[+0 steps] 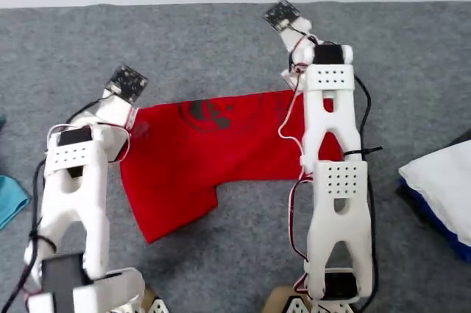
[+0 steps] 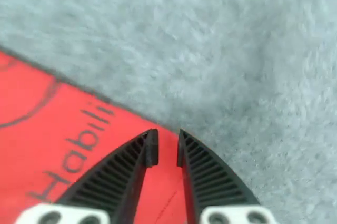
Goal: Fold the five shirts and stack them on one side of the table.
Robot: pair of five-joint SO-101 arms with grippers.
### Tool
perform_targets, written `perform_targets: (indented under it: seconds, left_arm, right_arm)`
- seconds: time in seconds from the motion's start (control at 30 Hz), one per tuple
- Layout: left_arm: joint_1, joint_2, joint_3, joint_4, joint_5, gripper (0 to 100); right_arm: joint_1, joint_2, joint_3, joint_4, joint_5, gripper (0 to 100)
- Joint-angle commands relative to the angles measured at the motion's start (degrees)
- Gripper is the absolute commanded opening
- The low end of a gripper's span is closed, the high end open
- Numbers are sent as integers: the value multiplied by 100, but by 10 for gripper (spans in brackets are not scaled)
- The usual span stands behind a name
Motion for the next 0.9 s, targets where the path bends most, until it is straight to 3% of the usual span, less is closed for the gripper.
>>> perform_targets:
  seconds: [0.0,0.17,0.5,0.67,0.87]
  left_arm:
    - [123,-835,-382,484,88,7]
    - [633,-1600,-549,1679,62,8]
    - [1899,-1837,-22,3358,62,3]
    - [2532,-1873,453,3771,62,3]
    - [2752,-1846,716,4009,62,3]
  right_arm:
    - [-268,-198,-1081,787,9,75]
    - [-505,-233,-2154,2149,9,73]
    - [119,-1262,-1890,2229,-607,72]
    - [787,-2299,-668,2229,-1310,72]
    - [1464,-3987,1820,2202,-1495,72]
